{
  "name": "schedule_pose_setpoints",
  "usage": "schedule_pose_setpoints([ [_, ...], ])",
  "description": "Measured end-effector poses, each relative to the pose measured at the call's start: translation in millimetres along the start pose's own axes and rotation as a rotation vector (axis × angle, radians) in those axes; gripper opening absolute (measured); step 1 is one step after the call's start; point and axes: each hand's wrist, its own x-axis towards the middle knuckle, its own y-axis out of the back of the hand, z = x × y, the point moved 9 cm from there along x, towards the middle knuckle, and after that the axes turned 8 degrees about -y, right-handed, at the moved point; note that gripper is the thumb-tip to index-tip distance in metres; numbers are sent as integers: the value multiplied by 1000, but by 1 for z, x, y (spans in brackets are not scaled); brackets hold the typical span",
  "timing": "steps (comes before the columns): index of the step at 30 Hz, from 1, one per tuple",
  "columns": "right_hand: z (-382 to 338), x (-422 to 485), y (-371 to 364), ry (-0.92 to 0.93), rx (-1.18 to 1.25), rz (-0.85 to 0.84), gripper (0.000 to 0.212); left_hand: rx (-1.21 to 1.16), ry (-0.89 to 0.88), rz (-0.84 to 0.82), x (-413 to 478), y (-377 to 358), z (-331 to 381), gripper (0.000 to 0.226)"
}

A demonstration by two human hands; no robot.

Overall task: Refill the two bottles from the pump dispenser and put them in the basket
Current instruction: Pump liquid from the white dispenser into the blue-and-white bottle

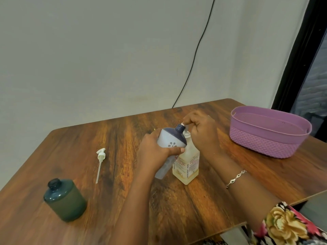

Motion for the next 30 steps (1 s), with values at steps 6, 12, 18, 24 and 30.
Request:
schedule_pose_setpoints([
  [6, -7, -2, -2, 101, -40, 26, 35, 6, 0, 4, 1, 0, -1, 52],
  [12, 1, -16, -3, 126, 13, 129, 32, 36, 10, -13, 0, -4, -11, 66],
  [18, 0, -12, 0, 43, 69, 79, 38, 24, 13, 7, 0, -3, -8, 57],
  [24, -4, -2, 7, 24, 38, 76, 31, 55, 4, 11, 1, -1, -6, 62],
  [30, -2, -15, -2, 144, -4, 179, 29, 87, -3, 14, -1, -4, -13, 66],
])
